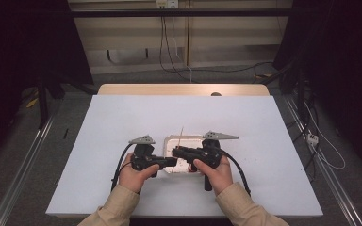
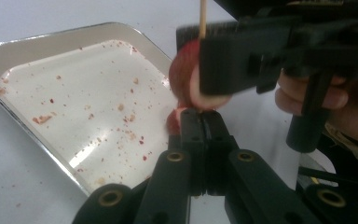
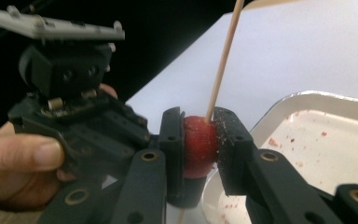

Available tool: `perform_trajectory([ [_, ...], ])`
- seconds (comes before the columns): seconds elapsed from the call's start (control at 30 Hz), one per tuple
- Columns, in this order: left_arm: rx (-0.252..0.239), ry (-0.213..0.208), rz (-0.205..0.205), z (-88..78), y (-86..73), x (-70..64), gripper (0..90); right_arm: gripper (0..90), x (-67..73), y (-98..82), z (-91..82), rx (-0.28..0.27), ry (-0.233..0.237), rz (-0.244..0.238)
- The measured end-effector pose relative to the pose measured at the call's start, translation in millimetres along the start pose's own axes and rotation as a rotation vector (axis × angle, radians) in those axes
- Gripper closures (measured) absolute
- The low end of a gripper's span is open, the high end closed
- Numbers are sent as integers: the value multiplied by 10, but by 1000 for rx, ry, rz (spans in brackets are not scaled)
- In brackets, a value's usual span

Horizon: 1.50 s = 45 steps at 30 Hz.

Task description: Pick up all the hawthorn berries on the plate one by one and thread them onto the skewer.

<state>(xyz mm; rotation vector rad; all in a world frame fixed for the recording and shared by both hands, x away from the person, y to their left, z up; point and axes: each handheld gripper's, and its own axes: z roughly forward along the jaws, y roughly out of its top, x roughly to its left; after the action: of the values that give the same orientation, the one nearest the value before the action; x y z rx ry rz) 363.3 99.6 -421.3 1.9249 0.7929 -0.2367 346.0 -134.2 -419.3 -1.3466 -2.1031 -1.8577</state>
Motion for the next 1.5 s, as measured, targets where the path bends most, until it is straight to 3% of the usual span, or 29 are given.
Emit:
perform_trajectory([
  [0.23, 21, 1, 7, 22, -5, -5, 896, 732, -19, 7, -8, 13, 5, -1],
  [0.3, 29, 14, 11, 30, -12, -3, 896, 634, -22, 14, -14, -2, 3, 15],
  [0.47, 31, 25, 10, 16, -16, 4, 896, 514, -27, 46, -55, -22, -9, 5],
  [0.67, 33, 34, 10, -42, -29, 21, 895, 370, -109, 92, -174, -12, -74, -43],
  [0.8, 36, 36, 11, -54, -39, 28, 895, 303, -185, 73, -232, 26, -113, -77],
  [0.97, 30, 41, 10, -74, -44, 35, 894, 192, -274, 14, -268, 71, -197, -127],
  [1.17, 40, 46, 14, -84, -53, 42, 894, 200, -339, -57, -279, 144, -262, -203],
  [1.3, 41, 47, 16, -88, -56, 45, 894, 295, -333, -96, -273, 186, -272, -259],
  [1.5, 41, 51, 19, -87, -60, 49, 894, 467, -355, -157, -265, 213, -246, -243],
])
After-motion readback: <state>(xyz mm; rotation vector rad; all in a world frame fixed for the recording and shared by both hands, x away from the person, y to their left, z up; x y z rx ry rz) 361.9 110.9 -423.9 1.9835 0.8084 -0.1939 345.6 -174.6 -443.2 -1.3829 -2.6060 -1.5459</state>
